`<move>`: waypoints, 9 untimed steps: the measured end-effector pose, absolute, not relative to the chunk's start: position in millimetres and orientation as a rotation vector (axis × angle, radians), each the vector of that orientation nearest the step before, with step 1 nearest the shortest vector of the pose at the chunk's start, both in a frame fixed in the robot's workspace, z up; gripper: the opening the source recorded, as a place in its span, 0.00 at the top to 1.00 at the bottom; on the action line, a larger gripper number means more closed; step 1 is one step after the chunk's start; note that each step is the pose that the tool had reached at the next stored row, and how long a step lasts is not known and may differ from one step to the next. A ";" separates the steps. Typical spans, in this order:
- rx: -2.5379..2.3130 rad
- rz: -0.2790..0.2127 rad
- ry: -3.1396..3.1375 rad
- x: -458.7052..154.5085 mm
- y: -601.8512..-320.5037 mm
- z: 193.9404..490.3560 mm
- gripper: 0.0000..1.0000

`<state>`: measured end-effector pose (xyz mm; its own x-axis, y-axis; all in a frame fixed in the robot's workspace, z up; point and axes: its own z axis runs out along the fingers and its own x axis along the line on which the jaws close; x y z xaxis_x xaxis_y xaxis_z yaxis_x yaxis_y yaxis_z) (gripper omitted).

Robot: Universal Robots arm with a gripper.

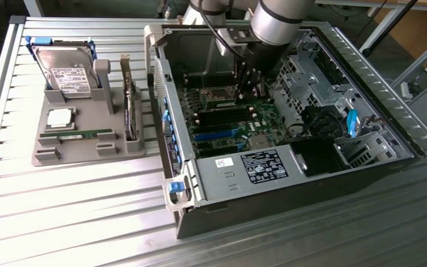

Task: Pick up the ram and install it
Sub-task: 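Insert the ram into the slot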

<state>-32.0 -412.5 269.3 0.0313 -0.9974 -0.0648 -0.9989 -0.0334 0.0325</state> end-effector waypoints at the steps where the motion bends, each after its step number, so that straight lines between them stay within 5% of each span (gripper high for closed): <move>1: -2.219 0.105 2.192 -32.1 -412.5 266.1 0.89; 9: -2.202 0.098 2.215 -37.1 -417.6 247.1 0.89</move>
